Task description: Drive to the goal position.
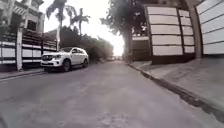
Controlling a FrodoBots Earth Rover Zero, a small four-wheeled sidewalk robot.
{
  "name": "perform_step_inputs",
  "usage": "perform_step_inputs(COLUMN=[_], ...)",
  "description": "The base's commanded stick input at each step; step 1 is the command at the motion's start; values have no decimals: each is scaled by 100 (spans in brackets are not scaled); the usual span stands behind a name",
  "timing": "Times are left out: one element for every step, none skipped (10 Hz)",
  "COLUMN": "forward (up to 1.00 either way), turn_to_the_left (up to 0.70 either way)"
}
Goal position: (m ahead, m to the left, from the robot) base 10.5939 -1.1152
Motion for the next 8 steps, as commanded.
perform_step_inputs(forward=[100,100,100,100,100,100,100,100], turn_to_the_left=[0,0,0,0,0,0,0,0])
